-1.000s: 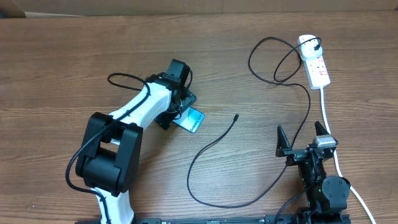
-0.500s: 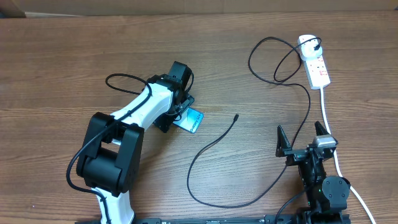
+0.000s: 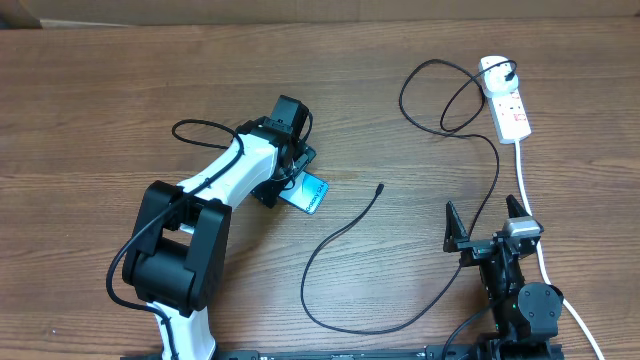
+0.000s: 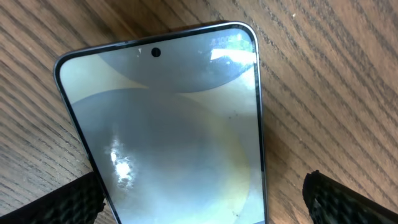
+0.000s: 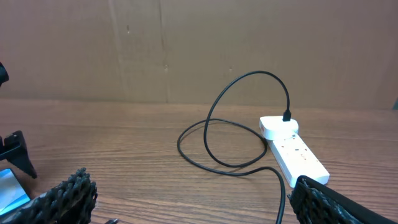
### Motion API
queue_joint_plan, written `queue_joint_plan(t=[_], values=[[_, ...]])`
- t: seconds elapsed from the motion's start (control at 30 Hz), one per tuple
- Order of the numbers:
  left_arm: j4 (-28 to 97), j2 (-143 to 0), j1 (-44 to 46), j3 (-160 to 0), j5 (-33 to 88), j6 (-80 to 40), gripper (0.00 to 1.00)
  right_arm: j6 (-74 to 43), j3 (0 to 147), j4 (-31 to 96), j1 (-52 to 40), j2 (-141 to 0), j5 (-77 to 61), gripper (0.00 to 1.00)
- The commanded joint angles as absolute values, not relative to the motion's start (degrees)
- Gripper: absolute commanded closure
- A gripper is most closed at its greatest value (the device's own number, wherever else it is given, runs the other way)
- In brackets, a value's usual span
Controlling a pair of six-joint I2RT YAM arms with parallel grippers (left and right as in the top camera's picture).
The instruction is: Plug charger to phone and switch on socket
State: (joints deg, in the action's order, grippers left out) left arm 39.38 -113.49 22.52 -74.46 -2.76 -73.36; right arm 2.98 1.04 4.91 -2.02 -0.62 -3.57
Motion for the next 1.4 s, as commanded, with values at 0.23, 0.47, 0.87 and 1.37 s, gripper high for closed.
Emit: queue_joint_plan(t=[0.23,0.47,0.87,1.37], values=[[43.31,-114.1,24.45,-73.84,-5.41,-78.63,0.0,3.09,0.45,4.64,-2.42,-0.16,-3.05,0.0],[43.27,-115.09,25.43,-73.69,-8.54,-79.02,0.03,3.09,0.45,4.64,-2.42,-0.16,-3.05,0.0],[42.61,-115.98,24.8,-73.69,-5.69,-81.03,0.0,3.09,0.45,4.64,-2.42,-0.16,-3.05,0.0],[42.15,-115.98,26.02,-73.69,-3.42,-81.36,0.05,3.09,0.45,4.64,-2.42,-0.16,-3.05,0.0]])
